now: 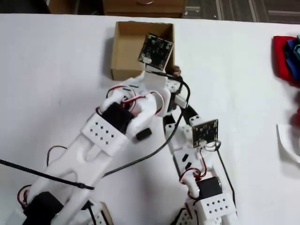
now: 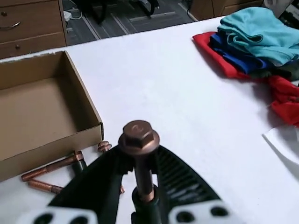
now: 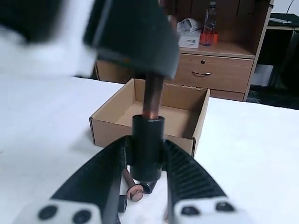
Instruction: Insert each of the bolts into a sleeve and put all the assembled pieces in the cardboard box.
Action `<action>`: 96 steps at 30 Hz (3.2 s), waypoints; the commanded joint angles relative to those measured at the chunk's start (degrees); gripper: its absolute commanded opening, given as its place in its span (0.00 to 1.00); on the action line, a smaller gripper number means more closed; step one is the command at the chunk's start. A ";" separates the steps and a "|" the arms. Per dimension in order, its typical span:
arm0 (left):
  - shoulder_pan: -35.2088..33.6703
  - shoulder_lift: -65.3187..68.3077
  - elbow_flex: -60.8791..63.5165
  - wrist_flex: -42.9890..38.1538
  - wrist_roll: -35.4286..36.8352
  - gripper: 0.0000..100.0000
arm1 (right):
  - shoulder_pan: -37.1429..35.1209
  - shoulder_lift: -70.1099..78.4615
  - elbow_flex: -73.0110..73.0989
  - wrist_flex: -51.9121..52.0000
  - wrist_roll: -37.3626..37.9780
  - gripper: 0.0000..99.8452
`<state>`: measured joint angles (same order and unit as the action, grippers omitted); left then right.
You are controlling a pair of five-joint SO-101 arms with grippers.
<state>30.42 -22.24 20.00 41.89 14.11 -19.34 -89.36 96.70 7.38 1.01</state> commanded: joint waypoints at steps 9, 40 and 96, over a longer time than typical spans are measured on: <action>-0.62 -5.45 -0.04 8.88 -0.35 0.03 | 0.75 -0.04 0.62 -1.36 -0.62 0.02; -41.14 -7.65 3.12 28.75 -37.36 0.17 | 1.80 0.31 -1.67 7.60 -0.70 0.02; -49.67 -7.56 49.80 -13.10 -37.27 0.17 | 5.76 161.10 -186.99 63.25 -4.22 0.02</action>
<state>-18.81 -28.75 69.93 29.67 -23.16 -14.33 72.40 -90.02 70.59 -3.56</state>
